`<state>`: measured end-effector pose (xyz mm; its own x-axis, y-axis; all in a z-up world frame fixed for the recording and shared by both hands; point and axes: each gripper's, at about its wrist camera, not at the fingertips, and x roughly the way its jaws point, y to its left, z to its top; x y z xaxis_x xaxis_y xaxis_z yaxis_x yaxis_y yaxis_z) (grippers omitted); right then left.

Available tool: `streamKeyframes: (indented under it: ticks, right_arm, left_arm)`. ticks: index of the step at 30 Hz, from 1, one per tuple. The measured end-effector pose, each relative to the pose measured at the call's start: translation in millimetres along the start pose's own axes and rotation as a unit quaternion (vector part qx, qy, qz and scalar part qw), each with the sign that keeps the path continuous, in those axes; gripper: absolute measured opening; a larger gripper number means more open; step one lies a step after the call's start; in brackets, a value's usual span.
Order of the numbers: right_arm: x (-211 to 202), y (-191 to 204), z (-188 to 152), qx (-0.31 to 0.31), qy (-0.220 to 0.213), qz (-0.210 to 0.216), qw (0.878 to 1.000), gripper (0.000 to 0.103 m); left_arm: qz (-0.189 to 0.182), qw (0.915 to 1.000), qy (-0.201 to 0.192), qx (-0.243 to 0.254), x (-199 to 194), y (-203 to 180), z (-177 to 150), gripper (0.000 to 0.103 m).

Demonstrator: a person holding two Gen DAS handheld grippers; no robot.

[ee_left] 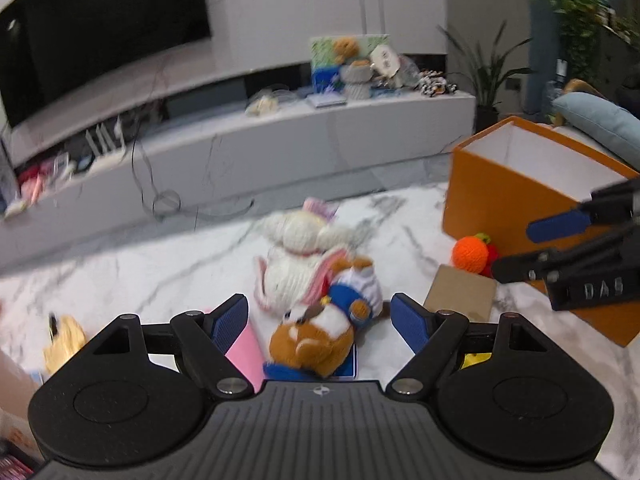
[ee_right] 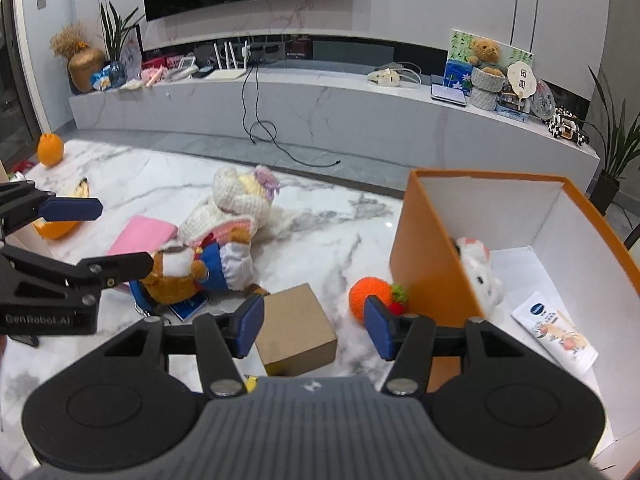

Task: Organize objects
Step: 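Grasp the brown-and-white plush dog with the left gripper while the right gripper grasps the cardboard box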

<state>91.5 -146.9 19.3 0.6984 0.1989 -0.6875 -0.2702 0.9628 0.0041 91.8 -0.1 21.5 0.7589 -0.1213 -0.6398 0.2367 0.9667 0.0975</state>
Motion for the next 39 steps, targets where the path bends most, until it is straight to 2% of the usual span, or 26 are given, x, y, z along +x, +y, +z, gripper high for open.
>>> streamKeyframes:
  ticks: [4,10,14,22,26,29,34,39]
  right_arm:
    - [15.6,7.3,-8.0,-0.013,0.014,-0.002,1.0,0.058]
    - [30.8,8.0,-18.1,-0.027,0.027,-0.003,0.999,0.058]
    - [36.7,6.1,-20.2,-0.026,0.033,-0.001,0.999,0.059]
    - [47.0,10.5,-18.1,-0.014,0.031,0.006,0.999,0.066]
    - [54.5,14.2,-20.2,-0.017,0.042,0.009,0.999,0.067]
    - [59.3,14.6,-23.7,-0.021,0.051,0.009,0.998,0.063]
    - [59.5,14.4,-23.8,-0.021,0.056,0.014,0.998,0.063]
    - [58.9,16.4,-24.2,-0.025,0.058,0.016,0.998,0.063]
  left_arm:
    - [-0.022,0.9994,0.015,-0.02,10.9,6.1,0.7,0.093]
    - [-0.05,0.9986,0.007,0.015,25.5,4.1,-10.8,0.092]
    - [-0.052,0.9982,0.008,0.03,37.5,2.7,-17.7,0.091]
    - [-0.063,0.9976,0.023,0.014,56.5,7.6,-18.2,0.091]
    - [-0.06,0.9978,0.019,0.022,60.9,8.0,-22.1,0.09]
    - [-0.058,0.9976,0.019,0.032,60.2,7.8,-22.8,0.087]
    - [-0.047,0.9959,0.02,0.075,61.8,1.9,-26.1,0.086]
    - [-0.033,0.9925,0.016,0.117,65.8,-7.3,-32.6,0.092]
